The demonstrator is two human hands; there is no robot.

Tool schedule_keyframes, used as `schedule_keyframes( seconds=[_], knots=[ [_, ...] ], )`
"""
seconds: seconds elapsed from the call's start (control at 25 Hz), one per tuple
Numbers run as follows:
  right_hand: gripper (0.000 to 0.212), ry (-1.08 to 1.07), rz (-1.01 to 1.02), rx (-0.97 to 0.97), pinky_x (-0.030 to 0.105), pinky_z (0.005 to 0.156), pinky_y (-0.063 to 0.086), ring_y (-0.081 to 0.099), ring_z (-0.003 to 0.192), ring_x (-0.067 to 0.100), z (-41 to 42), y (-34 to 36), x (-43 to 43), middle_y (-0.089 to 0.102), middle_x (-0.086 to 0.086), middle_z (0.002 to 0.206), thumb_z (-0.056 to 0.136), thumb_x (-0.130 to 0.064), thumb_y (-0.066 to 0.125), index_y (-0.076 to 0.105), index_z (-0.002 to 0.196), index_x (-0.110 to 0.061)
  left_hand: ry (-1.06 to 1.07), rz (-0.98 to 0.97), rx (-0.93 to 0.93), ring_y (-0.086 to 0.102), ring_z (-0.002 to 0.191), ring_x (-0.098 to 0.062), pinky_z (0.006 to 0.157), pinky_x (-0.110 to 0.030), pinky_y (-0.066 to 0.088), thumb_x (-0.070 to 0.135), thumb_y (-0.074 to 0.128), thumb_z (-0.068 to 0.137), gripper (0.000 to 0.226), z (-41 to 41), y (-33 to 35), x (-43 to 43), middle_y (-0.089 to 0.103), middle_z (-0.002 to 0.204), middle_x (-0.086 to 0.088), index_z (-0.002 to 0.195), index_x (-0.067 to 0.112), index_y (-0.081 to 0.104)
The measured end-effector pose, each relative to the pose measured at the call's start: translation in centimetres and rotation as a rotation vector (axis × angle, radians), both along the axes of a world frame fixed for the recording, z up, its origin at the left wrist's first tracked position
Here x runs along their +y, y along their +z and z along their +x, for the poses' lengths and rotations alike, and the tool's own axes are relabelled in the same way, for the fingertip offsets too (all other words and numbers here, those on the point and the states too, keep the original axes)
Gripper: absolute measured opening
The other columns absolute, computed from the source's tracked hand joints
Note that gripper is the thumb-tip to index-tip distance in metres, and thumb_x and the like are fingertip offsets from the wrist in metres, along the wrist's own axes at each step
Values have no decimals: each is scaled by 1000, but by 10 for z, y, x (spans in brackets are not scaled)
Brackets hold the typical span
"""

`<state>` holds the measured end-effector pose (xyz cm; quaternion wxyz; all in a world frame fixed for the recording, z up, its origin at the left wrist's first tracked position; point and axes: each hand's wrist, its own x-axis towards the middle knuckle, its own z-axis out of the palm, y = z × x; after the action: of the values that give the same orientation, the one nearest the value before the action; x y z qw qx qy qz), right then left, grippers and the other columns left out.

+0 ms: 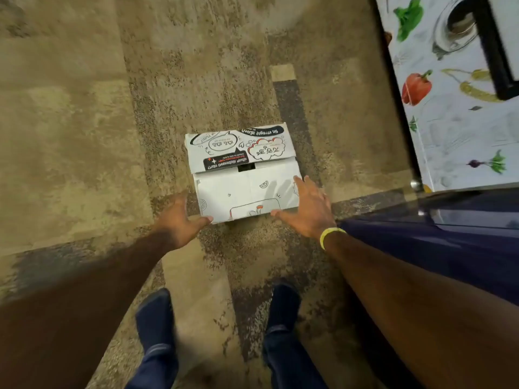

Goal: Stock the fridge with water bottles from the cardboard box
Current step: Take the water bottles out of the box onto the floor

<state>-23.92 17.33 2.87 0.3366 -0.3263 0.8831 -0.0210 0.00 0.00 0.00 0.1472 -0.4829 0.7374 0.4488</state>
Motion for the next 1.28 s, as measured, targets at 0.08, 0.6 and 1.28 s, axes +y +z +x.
schedule_keyframes(
  seconds=[0.08, 0.6, 1.28],
  knots=[
    [107, -25, -19, -13, 54, 120, 13, 12, 150, 28, -7, -21, -7, 12, 7, 163, 73, -68, 68, 13, 155, -25, 49, 8, 31, 37, 139, -31, 113, -40, 30, 41, 74, 81, 93, -9, -19, 0, 35, 154, -12, 153, 14, 21],
    [69, -724, -385, -213, 29, 83, 48, 57, 105, 19, -20, -25, -18, 60, 1, 119, 90, -67, 47, 46, 137, -16, 722, 165, 334, 58, 92, -24, 73, -33, 48, 36, 51, 99, 21, -28, -16, 26, 60, 93, 0, 109, 18, 55],
    [16, -343, -195, -149, 21, 72, 46, 61, 81, 14, 13, -58, 8, 64, -3, 85, 88, -22, 66, 68, 102, -13, 745, 226, 283, 51, 117, -20, 102, -33, 41, 25, 68, 90, 70, -72, -22, -27, 52, 133, -6, 146, 12, 28]
  ],
)
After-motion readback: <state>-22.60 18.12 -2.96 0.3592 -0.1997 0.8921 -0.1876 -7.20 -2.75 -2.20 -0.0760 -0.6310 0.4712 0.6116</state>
